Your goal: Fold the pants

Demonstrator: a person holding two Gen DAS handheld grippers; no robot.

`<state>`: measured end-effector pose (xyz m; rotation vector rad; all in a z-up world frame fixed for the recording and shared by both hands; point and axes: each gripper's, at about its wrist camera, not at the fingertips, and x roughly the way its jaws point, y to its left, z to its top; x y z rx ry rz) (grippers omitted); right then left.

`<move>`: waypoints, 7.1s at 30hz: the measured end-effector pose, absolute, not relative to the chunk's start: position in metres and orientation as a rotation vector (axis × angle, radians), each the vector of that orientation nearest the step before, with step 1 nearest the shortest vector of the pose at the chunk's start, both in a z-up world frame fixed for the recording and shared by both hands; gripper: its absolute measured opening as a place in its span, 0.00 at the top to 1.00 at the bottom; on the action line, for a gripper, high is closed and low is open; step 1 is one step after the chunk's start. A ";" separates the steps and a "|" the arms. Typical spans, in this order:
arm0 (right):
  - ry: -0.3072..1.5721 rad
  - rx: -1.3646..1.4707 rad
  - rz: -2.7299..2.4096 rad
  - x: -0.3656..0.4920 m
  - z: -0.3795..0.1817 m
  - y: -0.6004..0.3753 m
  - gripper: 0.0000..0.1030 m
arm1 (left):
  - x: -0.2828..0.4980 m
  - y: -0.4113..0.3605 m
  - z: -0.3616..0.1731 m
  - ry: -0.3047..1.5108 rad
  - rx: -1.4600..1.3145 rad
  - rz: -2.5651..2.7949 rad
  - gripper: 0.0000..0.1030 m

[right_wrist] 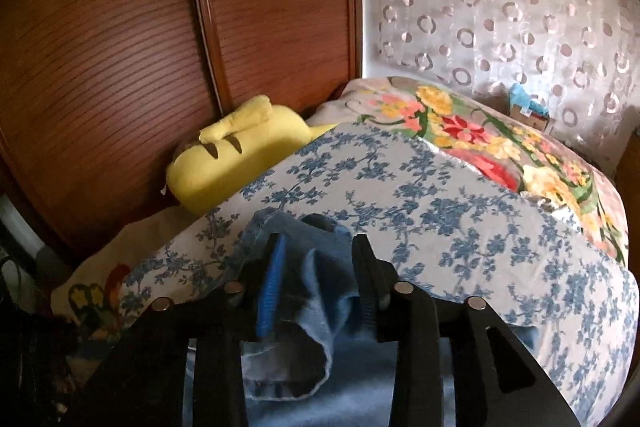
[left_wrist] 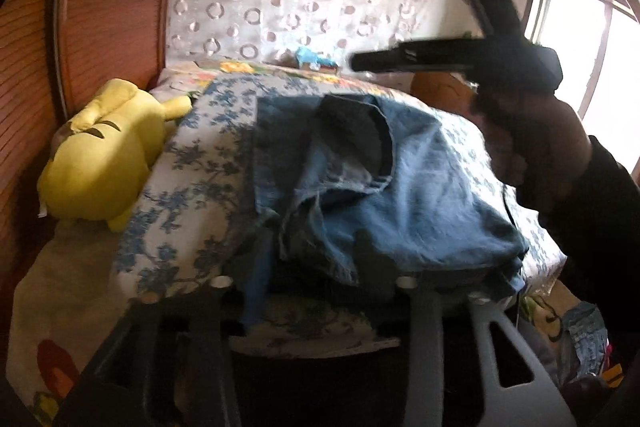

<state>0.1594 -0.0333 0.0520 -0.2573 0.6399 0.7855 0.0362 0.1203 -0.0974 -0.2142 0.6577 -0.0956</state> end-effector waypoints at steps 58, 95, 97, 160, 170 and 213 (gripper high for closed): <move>0.709 -0.134 0.568 0.108 -0.035 -0.179 0.56 | 0.138 0.112 -0.084 0.696 -0.035 0.046 0.98; 0.733 -0.060 0.597 0.150 -0.017 -0.170 0.62 | 0.096 0.114 -0.135 0.767 -0.113 0.010 0.51; 0.753 -0.046 0.597 0.165 -0.014 -0.164 0.64 | 0.097 0.115 -0.135 0.766 -0.116 0.007 0.50; 0.784 -0.051 0.558 0.042 -0.039 -0.183 0.45 | 0.071 0.030 -0.134 0.755 0.006 -0.146 0.21; 0.770 -0.017 0.578 0.046 -0.044 -0.180 0.55 | 0.068 0.025 -0.140 0.742 0.041 -0.134 0.21; 0.572 0.016 0.943 0.047 0.023 -0.101 0.89 | 0.031 0.135 -0.085 0.607 -0.110 0.009 0.20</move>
